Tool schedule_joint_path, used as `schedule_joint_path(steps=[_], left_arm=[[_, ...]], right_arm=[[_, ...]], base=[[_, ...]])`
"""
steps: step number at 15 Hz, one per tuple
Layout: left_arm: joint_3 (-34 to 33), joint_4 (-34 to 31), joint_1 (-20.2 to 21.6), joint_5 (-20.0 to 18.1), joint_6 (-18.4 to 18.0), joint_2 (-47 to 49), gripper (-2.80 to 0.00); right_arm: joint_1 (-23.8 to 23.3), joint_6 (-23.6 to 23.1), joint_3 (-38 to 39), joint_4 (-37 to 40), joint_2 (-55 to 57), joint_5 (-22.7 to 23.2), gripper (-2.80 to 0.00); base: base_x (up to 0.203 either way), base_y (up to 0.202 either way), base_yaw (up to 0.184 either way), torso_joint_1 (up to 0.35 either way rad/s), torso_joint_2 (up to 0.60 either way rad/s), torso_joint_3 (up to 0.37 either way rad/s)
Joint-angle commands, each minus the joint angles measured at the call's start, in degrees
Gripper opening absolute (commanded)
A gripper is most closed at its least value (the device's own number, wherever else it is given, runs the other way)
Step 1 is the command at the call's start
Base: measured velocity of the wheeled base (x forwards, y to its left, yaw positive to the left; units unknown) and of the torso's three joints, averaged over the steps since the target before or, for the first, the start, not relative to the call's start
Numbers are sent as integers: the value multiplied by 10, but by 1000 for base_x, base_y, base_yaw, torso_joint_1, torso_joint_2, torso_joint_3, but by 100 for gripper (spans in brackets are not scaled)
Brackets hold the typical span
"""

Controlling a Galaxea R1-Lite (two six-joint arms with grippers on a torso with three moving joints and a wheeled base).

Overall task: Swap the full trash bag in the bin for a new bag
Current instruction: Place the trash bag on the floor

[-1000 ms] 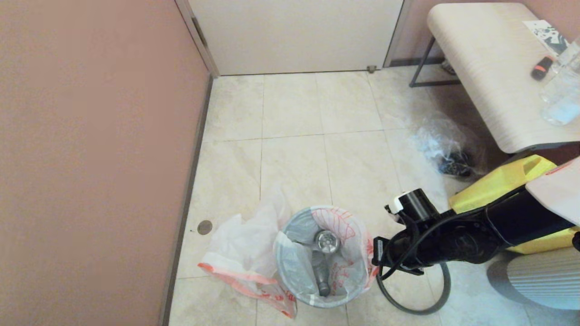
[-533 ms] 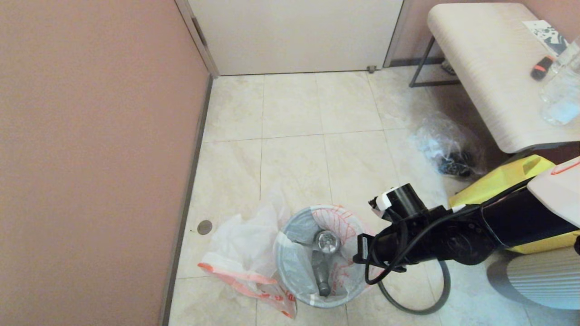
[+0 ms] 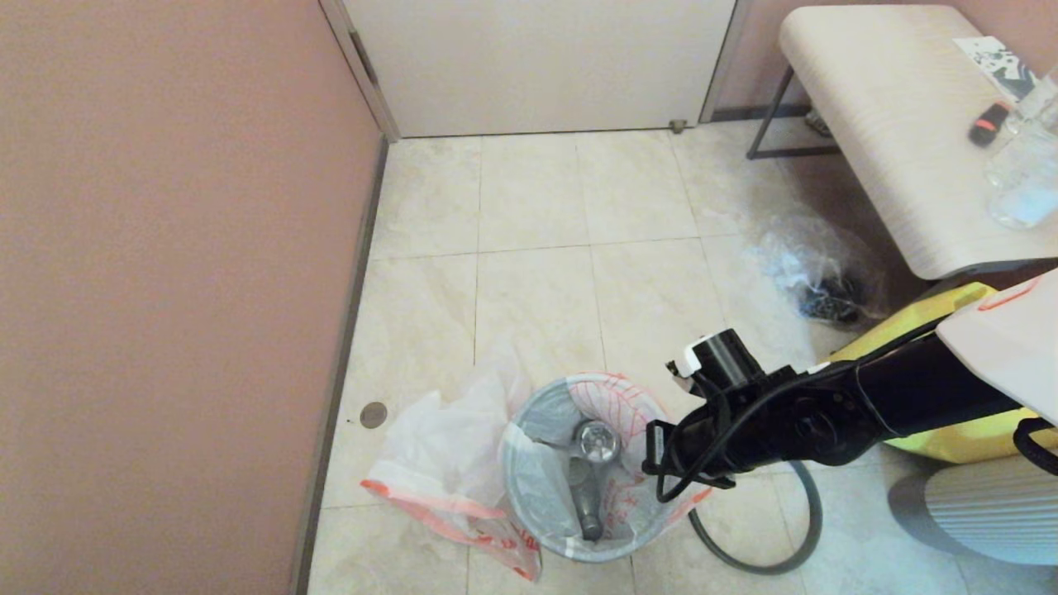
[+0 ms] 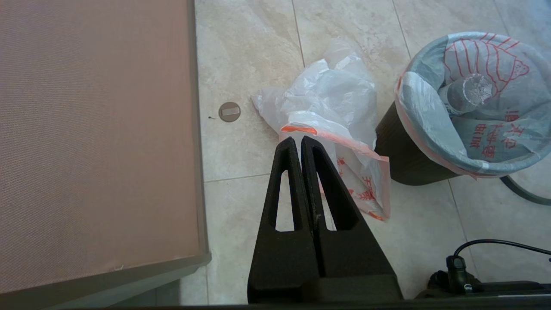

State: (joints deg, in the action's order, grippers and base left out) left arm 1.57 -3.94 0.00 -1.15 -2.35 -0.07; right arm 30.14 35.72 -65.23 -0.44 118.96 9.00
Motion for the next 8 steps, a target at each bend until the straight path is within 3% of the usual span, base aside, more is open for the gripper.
schedule_joint_path(steps=[1, 4, 6, 7, 8], left_arm=[[0, 0, 0, 0, 0, 1, -280], [0, 0, 0, 0, 0, 1, -280], [0, -1, 0, 0, 0, 0, -280], [0, -1, 0, 0, 0, 1, -280], [0, 0, 0, 0, 0, 0, -280]], right_arm=[[-15, 2, 29, -1, -2, -35, -280], [-28, 1, 107, -9, -29, -101, -280], [-42, -3, 130, -58, -36, -120, -280], [-46, -3, 132, -64, -41, -127, 0], [-48, -2, 137, -64, -45, -130, 0]], base=[[0, 0, 0, 0, 0, 0], [0, 0, 0, 0, 0, 0], [0, 0, 0, 0, 0, 0], [0, 0, 0, 0, 0, 0], [0, 0, 0, 0, 0, 0]])
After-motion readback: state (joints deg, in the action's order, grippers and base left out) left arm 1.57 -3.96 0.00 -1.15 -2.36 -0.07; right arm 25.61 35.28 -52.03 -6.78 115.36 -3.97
